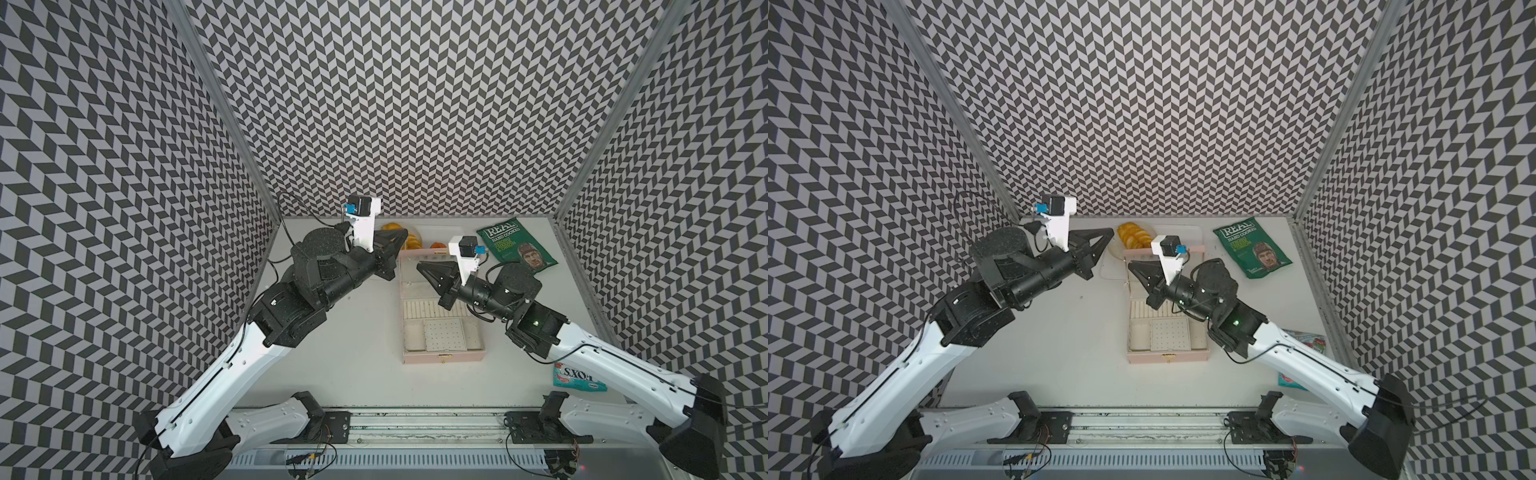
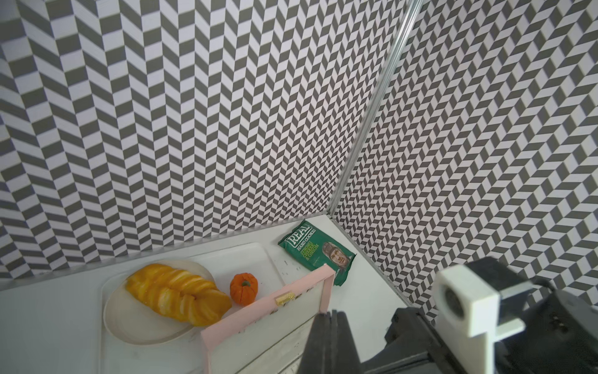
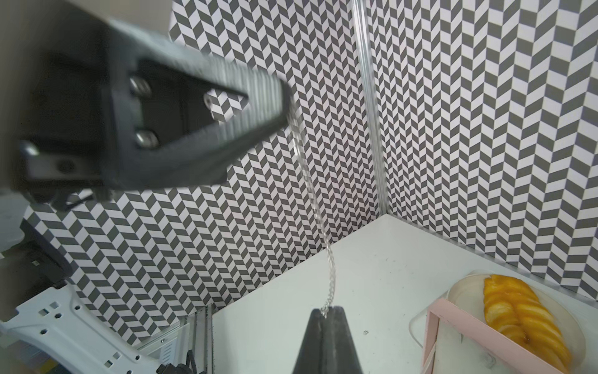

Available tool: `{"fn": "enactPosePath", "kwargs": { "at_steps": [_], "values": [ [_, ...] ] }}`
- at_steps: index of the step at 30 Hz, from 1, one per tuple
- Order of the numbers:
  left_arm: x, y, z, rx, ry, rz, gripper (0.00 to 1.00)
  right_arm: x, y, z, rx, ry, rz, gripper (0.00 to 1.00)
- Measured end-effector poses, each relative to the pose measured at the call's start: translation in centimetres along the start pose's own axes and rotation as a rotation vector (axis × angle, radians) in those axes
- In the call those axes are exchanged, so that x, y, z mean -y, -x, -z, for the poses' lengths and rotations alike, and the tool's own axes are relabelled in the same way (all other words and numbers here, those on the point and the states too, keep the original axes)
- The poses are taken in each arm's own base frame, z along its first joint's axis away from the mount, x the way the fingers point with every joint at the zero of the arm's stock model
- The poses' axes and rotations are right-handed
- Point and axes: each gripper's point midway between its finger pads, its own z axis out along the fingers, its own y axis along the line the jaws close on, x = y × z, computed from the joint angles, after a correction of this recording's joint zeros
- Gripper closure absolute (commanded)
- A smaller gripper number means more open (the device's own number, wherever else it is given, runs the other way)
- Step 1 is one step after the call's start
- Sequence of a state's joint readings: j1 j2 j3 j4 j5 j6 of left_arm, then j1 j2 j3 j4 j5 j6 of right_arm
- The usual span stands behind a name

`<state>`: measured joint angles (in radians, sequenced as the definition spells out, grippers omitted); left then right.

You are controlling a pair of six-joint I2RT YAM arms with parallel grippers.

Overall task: Put jewelry chain into jewelry box
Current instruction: Pick up the necklace from the center of the board.

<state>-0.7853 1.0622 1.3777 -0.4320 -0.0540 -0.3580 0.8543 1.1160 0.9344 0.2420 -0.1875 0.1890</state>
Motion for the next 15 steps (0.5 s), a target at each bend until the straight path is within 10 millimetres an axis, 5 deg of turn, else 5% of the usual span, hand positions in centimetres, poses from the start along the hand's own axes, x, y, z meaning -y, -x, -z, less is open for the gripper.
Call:
{"fn": "enactPosePath", "kwargs": {
  "at_steps": [15],
  "values": [
    [-4.1, -13.0, -4.4, -0.130, -0.054, 0.382, 0.94, 2.6, -3.6, 3.9, -0.088, -0.165, -0.023, 1.00]
  ]
}}
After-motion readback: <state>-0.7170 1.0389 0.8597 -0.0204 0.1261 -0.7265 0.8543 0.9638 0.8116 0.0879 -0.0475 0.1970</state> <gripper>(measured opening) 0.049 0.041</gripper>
